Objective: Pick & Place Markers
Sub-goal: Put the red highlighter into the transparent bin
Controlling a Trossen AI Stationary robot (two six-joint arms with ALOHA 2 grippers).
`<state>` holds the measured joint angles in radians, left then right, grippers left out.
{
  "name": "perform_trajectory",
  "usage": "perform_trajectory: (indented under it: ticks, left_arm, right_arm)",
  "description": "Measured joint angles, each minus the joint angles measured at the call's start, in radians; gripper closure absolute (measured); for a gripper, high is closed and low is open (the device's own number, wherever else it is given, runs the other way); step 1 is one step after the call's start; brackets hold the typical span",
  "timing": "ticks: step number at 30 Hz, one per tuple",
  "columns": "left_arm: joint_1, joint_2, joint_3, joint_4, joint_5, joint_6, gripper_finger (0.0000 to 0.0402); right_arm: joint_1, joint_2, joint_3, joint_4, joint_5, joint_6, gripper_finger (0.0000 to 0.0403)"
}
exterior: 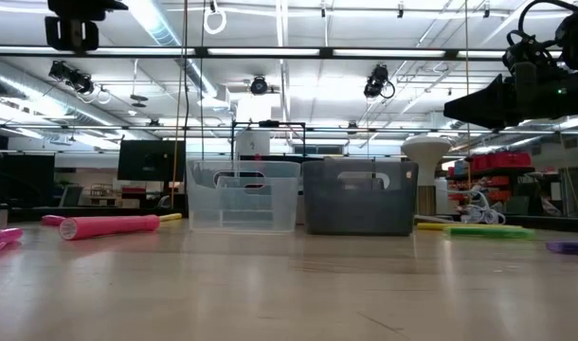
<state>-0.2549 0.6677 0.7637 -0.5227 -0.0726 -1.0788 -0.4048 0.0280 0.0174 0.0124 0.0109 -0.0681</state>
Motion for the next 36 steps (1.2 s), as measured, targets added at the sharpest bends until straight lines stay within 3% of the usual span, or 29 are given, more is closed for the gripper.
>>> perform_trajectory:
  ticks: [7,22,29,36]
  left_arm:
    - [0.000,0.151,0.090,-0.017,-0.001,-0.148,0.0248]
    - [0.000,0.456,0.423,-0.409,-0.045,-0.274,0.0248]
    - [0.000,0.532,0.441,-0.521,0.062,-0.428,0.0248]
    - [0.000,0.616,0.441,-0.593,0.245,-0.400,0.0248]
  right_arm:
    - [0.000,0.000,0.000,0.000,0.000,0.000,0.0195]
    - [0.000,0.000,0.000,0.000,0.000,0.000,0.0195]
    - [0.000,0.000,0.000,0.000,0.000,0.000,0.0195]
    - [0.000,0.000,0.000,0.000,0.000,0.000,0.0195]
